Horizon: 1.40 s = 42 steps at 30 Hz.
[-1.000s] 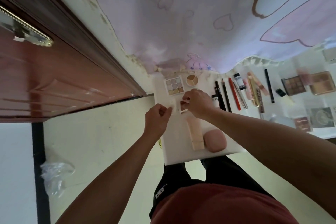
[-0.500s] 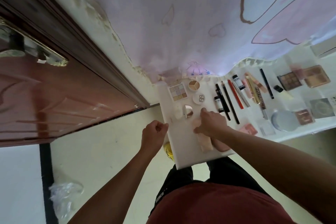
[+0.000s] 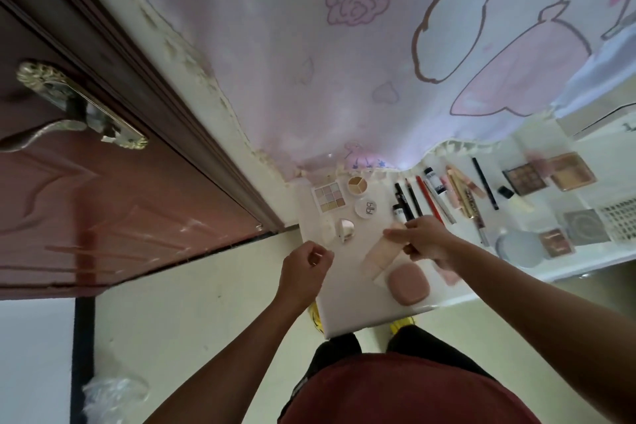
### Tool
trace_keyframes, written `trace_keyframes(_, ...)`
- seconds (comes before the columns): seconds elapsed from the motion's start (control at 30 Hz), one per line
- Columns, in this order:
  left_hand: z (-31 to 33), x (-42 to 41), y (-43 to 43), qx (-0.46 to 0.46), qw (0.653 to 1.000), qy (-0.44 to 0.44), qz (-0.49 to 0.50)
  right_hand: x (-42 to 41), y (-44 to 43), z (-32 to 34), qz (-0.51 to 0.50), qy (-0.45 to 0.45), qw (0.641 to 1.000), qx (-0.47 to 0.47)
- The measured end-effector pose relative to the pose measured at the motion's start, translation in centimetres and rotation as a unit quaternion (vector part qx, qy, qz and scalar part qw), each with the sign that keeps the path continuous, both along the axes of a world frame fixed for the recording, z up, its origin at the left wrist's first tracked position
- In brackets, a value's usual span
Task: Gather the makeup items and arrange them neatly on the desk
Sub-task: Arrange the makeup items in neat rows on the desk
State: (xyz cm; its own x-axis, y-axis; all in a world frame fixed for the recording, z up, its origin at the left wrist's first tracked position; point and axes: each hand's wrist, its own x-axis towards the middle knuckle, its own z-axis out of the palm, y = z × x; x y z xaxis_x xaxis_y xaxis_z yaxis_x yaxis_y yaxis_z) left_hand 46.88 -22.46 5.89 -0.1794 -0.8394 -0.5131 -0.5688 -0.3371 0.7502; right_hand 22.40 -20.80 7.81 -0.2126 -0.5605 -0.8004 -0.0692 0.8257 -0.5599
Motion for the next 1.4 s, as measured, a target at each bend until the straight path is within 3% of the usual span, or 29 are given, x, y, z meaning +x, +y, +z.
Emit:
trace_keyframes(0.23,4.2,-5.5,1.5,0.044,0.986,0.159,0.021,-3.0,2.4,3.4,-0.088,-0.149,0.984,-0.031)
trace_keyframes(0.43,6.5,-7.3,2.7,0.034,0.981,0.185,0.058,-4.0,4.0,4.5,-0.074,-0.265,0.961,-0.018)
trace_keyframes(0.63,8.0,-7.8,4.1,0.031,0.982,0.167,0.083,-3.7,5.1,6.0,0.121,-0.212,0.968,-0.064)
trace_keyframes(0.8,8.5,-7.9,5.7,0.023,0.980,0.148,0.130,-2.3,6.1,7.6,0.260,-0.011,0.945,-0.196)
trace_keyframes(0.87,8.9,-7.7,5.7,0.018,0.979,0.151,0.135,-1.9,6.2,7.7,0.277,0.030,0.932,-0.229)
trace_keyframes(0.93,9.4,-7.4,5.5,0.008,0.980,0.157,0.123,-1.8,6.2,7.8,0.258,-0.009,0.942,-0.217)
trace_keyframes(1.03,10.3,-6.7,4.8,-0.007,0.984,0.159,0.078,-2.0,5.9,8.4,0.134,-0.207,0.966,-0.072)
trace_keyframes(1.1,10.7,-6.2,4.1,-0.016,0.987,0.153,0.046,-1.9,5.4,8.6,0.097,-0.258,0.961,-0.017)
trace_keyframes(1.27,10.8,-4.6,3.1,-0.023,0.987,0.157,0.026,-1.1,4.5,8.4,0.070,-0.300,0.950,-0.045)
trace_keyframes(1.33,10.8,-3.9,2.8,-0.020,0.987,0.161,0.014,-0.6,4.4,8.4,0.108,-0.264,0.956,-0.064)
trace_keyframes(1.4,10.8,-3.4,2.5,-0.016,0.986,0.164,0.000,0.5,4.5,8.3,0.184,-0.172,0.965,-0.079)
